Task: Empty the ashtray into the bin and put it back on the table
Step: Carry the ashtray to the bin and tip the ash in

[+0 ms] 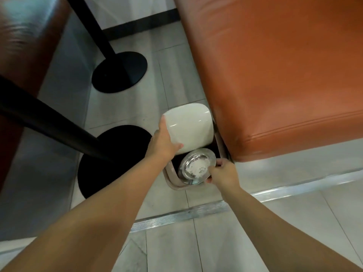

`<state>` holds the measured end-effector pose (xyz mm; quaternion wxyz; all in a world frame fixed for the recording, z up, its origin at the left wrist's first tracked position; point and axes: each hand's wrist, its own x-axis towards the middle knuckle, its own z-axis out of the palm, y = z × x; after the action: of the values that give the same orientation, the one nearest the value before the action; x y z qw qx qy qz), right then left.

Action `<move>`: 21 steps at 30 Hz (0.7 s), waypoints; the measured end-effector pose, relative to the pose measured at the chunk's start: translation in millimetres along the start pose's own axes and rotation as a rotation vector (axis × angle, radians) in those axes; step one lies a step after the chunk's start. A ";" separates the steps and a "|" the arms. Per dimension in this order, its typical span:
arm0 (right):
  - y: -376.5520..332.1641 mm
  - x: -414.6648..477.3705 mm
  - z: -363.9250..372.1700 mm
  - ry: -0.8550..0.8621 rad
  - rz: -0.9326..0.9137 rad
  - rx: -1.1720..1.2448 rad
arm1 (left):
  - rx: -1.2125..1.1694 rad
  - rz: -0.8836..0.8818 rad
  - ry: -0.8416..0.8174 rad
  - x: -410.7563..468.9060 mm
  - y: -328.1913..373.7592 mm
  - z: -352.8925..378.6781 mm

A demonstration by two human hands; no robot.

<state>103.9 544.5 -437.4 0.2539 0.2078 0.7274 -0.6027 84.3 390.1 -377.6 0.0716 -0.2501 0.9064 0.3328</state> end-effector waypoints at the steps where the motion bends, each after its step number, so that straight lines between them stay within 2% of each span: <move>1: -0.9 4.9 4.3 -0.002 -0.007 -0.031 | -0.073 -0.017 0.053 -0.8 -1.9 0.6; 4: -3.6 17.8 15.4 0.012 -0.073 -0.251 | -0.181 -0.017 0.146 -3.8 -10.5 1.9; 7: -8.4 24.6 20.2 -0.027 -0.169 -0.538 | -0.190 0.038 0.142 -8.8 -18.0 1.7; 11: -11.3 33.0 25.9 -0.204 -0.453 -0.995 | -0.120 0.079 0.112 -7.9 -24.0 -0.4; 14: -6.1 40.7 25.8 -0.244 -0.645 -1.255 | -0.091 0.103 0.114 -6.8 -24.3 -3.3; 18: 5.7 47.6 24.2 -0.337 -0.669 -1.414 | -0.053 0.146 0.118 -7.5 -25.4 -5.3; 21: 12.4 48.0 21.1 -0.403 -0.569 -1.330 | -0.056 0.146 0.123 -10.3 -25.5 -3.7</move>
<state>76.3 525.9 -479.8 0.2882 -0.2999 0.9033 -0.1046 106.1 375.2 -386.2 -0.0154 -0.2052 0.9153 0.3463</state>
